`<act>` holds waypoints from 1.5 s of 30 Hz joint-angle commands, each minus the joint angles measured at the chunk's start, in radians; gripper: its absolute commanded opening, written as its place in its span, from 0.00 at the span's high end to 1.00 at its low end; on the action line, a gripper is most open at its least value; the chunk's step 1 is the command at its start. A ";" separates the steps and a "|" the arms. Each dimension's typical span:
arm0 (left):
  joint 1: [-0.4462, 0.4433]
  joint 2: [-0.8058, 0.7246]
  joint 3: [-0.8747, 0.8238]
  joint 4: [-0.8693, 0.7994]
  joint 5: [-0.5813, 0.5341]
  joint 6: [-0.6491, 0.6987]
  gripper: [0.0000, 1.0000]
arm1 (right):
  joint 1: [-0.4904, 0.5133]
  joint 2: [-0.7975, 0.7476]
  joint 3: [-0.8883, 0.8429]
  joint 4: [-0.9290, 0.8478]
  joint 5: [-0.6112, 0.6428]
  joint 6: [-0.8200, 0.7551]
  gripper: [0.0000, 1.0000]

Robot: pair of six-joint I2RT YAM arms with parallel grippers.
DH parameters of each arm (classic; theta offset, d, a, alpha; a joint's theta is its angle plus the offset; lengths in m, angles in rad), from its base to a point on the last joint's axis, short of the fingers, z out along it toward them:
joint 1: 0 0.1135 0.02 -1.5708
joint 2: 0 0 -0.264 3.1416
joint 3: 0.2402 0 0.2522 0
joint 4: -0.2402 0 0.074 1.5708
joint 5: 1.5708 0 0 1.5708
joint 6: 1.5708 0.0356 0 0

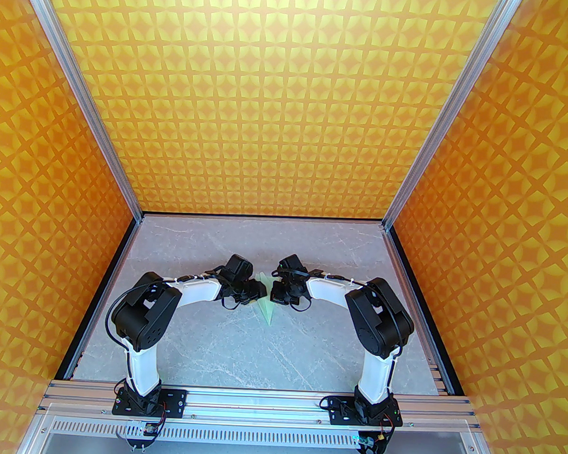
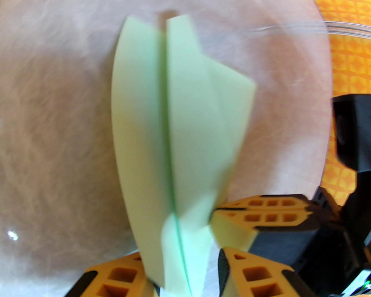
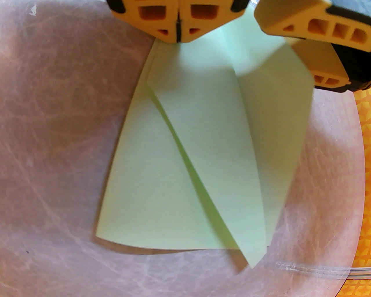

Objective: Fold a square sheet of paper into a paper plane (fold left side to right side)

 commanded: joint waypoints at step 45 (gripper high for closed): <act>-0.057 -0.171 0.179 -0.767 -0.769 0.361 1.00 | -0.160 -0.604 -0.317 0.092 0.296 0.057 0.02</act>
